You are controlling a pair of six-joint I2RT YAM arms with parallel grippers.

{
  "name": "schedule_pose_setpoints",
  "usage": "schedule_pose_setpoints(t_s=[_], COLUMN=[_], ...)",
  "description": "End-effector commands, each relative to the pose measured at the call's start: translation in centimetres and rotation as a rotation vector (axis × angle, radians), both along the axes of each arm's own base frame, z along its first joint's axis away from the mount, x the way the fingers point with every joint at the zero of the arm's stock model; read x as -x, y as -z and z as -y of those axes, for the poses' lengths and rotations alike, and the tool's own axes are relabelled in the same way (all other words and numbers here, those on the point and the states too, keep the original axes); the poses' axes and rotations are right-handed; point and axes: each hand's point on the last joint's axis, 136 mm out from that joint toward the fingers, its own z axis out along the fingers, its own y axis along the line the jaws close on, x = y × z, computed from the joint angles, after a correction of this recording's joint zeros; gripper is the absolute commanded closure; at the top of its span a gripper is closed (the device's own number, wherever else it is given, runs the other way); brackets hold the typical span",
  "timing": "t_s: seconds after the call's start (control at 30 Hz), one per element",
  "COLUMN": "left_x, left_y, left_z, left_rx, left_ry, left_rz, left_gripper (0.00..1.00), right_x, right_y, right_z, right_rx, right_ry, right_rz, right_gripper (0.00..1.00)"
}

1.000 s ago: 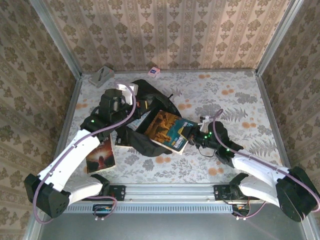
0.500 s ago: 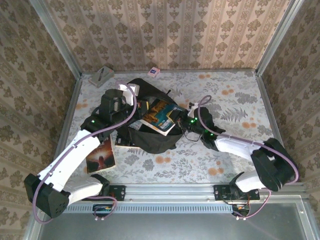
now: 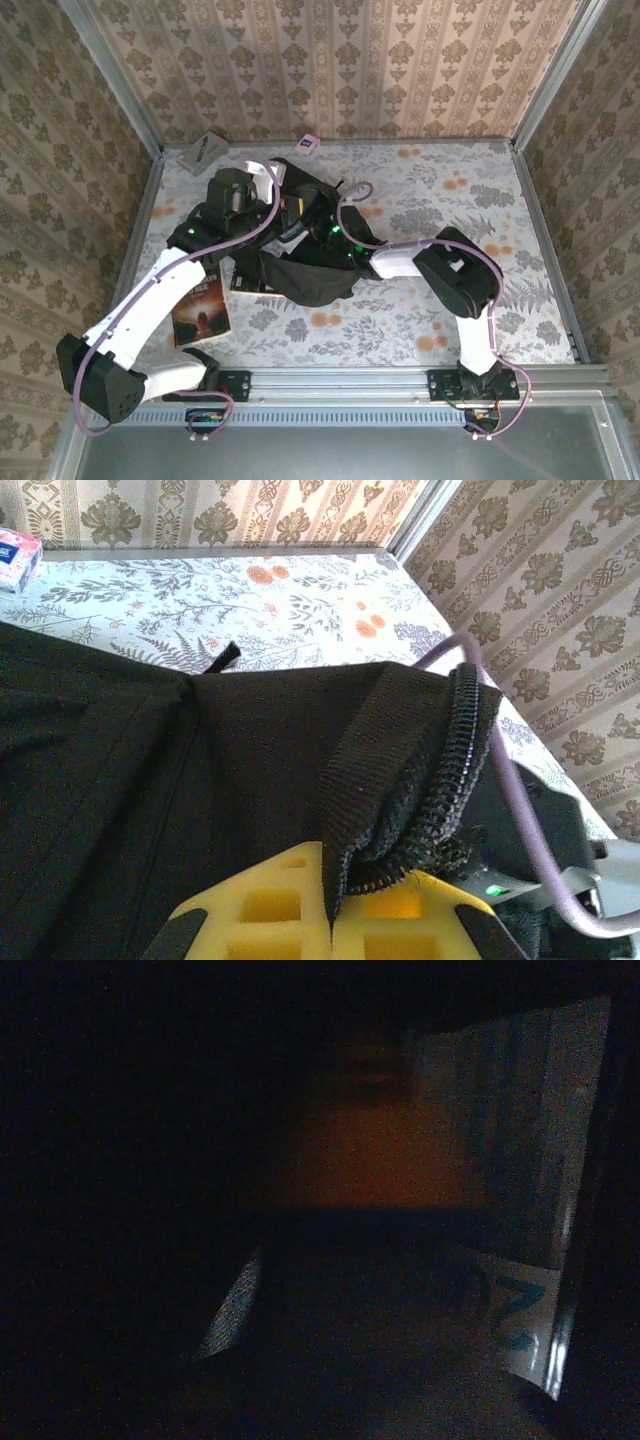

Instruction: Pack books, pencil case, and school supplies into a backpack

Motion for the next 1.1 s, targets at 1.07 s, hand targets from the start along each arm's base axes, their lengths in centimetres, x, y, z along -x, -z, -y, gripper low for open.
schedule_pose_setpoints(t_s=[1.07], left_x=[-2.3], left_y=[-2.9], left_z=[-5.3], left_rx=[0.112], left_ry=[-0.124], left_rz=[0.038], left_gripper=[1.00], right_x=[7.4], right_y=[-15.8], right_z=[12.4], right_rx=[0.386], right_ry=[-0.044], right_rz=[0.318], right_gripper=[0.30])
